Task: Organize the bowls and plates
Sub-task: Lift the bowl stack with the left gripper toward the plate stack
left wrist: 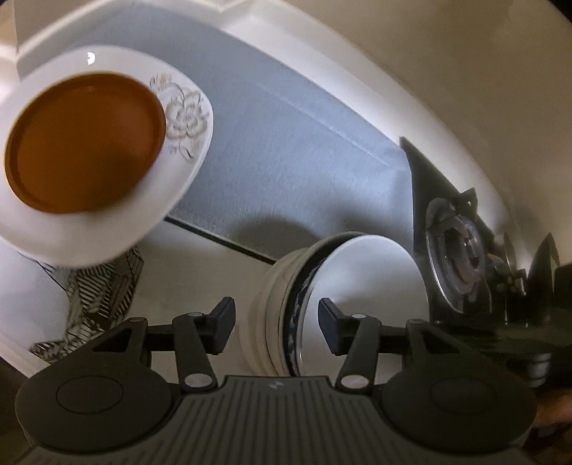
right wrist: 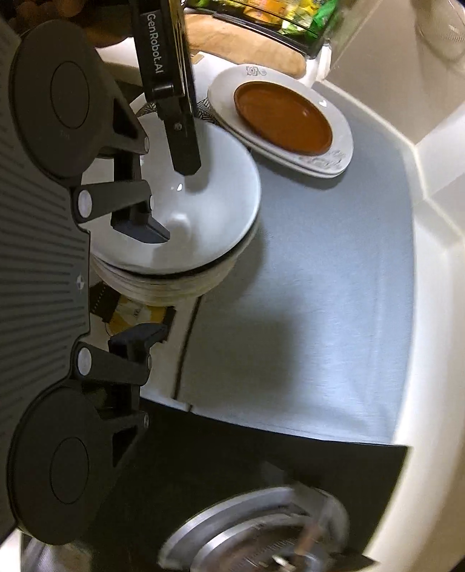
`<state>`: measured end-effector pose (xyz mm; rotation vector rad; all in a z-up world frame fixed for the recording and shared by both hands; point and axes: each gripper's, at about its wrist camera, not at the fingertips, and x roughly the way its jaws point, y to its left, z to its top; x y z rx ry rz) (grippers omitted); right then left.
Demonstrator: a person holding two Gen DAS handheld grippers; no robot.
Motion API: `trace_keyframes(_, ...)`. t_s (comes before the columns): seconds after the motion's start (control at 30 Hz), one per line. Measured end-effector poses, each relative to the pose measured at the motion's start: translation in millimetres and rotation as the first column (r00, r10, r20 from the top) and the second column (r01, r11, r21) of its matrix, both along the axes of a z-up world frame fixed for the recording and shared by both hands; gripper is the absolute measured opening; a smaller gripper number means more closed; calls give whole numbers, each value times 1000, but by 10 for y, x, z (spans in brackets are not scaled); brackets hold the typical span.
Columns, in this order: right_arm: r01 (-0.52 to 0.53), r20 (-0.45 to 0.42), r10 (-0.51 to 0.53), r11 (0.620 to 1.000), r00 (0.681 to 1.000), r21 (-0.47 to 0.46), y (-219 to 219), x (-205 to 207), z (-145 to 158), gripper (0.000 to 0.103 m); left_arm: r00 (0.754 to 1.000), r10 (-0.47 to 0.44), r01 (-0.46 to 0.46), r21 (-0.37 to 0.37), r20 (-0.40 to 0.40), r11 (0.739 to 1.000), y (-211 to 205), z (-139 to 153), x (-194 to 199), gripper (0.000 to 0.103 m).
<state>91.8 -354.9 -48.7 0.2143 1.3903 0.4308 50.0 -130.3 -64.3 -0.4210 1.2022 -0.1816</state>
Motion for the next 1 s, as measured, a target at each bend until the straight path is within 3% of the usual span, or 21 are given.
trace_keyframes(0.27, 70, -57, -65, 993, 996, 95, -74, -20, -210, 52, 999, -40, 41, 23, -11, 999, -98, -85, 7, 46)
trace_keyframes(0.67, 74, -20, -72, 991, 997, 115, -10, -36, -195, 48, 998, -62, 62, 44, -4, 997, -124, -110, 6, 41)
trace_keyframes(0.77, 63, 21, -66, 993, 998, 99, -14, -71, -159, 42, 997, -74, 74, 51, 1, 996, -139, -105, -4, 40)
trace_keyframes(1.0, 132, 24, -137, 981, 990, 143, -135, -131, -172, 39, 992, -120, 117, 69, 42, 991, -139, -47, -21, 38)
